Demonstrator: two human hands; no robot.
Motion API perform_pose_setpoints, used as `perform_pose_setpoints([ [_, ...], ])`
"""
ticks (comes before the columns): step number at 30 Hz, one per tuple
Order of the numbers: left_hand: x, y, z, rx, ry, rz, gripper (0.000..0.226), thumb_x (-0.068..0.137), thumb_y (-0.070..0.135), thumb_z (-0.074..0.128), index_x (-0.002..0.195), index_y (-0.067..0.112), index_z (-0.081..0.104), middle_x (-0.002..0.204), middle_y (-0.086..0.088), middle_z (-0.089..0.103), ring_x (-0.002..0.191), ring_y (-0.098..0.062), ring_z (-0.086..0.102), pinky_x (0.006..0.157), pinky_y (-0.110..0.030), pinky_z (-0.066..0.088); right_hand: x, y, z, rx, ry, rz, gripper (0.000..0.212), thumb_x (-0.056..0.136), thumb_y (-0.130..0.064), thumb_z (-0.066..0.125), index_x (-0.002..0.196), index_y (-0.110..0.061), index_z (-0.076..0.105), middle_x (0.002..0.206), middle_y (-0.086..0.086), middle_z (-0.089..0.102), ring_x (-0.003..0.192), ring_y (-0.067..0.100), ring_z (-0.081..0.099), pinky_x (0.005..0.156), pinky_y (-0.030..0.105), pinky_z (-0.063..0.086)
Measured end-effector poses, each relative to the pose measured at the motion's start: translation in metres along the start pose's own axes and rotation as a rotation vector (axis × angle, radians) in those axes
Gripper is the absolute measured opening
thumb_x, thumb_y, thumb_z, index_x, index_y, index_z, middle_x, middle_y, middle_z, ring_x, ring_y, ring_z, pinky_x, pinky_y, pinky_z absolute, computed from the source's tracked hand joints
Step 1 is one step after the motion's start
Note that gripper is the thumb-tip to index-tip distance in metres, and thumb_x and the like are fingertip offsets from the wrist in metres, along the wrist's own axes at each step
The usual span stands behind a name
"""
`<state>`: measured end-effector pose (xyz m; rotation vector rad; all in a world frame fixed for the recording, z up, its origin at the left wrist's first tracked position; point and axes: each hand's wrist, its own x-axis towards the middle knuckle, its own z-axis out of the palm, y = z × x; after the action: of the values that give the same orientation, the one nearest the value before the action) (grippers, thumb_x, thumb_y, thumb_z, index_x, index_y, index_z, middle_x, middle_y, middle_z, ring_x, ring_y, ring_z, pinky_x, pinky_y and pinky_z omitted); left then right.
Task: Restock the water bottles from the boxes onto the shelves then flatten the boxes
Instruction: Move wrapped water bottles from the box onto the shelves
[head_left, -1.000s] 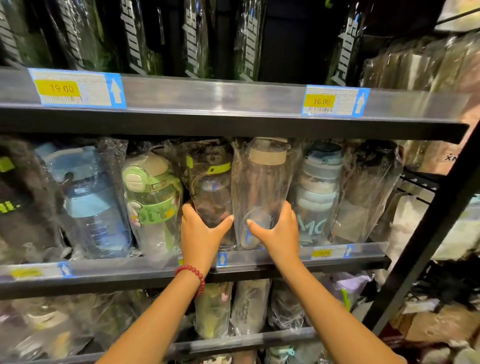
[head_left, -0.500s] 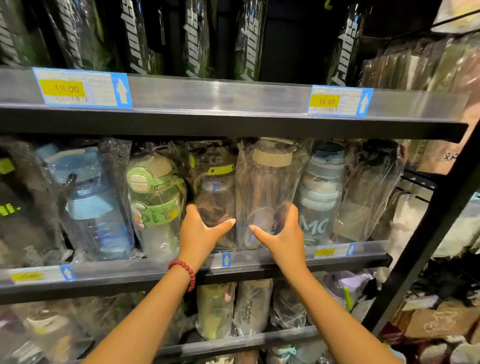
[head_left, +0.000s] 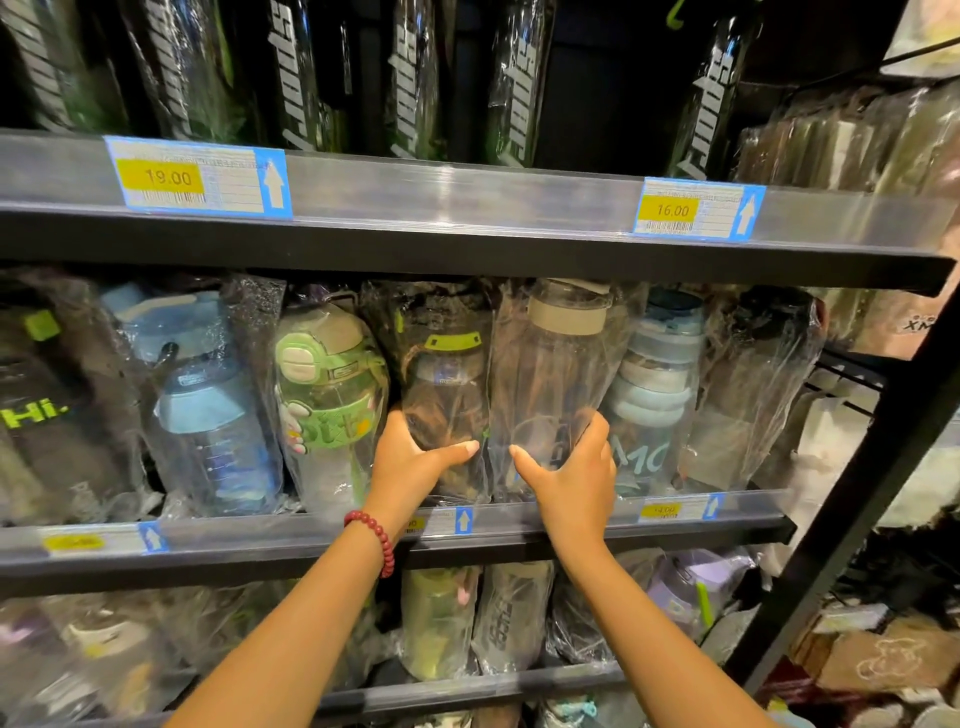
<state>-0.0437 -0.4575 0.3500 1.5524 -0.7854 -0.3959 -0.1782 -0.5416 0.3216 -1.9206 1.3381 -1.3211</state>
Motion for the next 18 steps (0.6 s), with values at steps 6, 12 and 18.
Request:
perform_pose_setpoints([
  [6,-0.004,-0.001,0.001,0.023,-0.010,0.007,0.066,0.067,0.023,0.084,0.119,0.013,0.044,0.121,-0.004,0.055,0.106,-0.017,0.052,0.088,-0.028,0.040,-0.002,0.002,-0.002,0.037,-0.040,0.003,0.090,0.071,-0.043,0.078,0.141,-0.012,0.030,0.138,0.009,0.043,0.127,0.030,0.038,0.100,0.047,0.040],
  [12,-0.008,0.004,0.000,0.098,-0.057,-0.037,0.083,0.072,0.025,0.079,0.138,0.009,0.032,0.139,-0.008,0.044,0.125,-0.022,0.044,0.099,-0.034,0.039,-0.005,0.006,-0.012,0.096,-0.106,-0.020,0.093,0.072,-0.038,0.079,0.145,-0.014,0.026,0.145,0.008,0.038,0.133,0.028,0.035,0.107,0.049,0.033],
  [18,-0.048,0.004,-0.019,0.084,0.002,0.170,0.088,0.080,0.017,0.071,0.149,0.023,0.017,0.144,0.005,0.035,0.127,-0.010,0.043,0.103,-0.030,0.039,-0.040,0.003,-0.035,0.224,0.011,-0.077,0.067,0.081,-0.017,0.072,0.138,-0.014,0.038,0.137,0.006,0.044,0.129,0.020,0.040,0.102,0.023,0.031],
])
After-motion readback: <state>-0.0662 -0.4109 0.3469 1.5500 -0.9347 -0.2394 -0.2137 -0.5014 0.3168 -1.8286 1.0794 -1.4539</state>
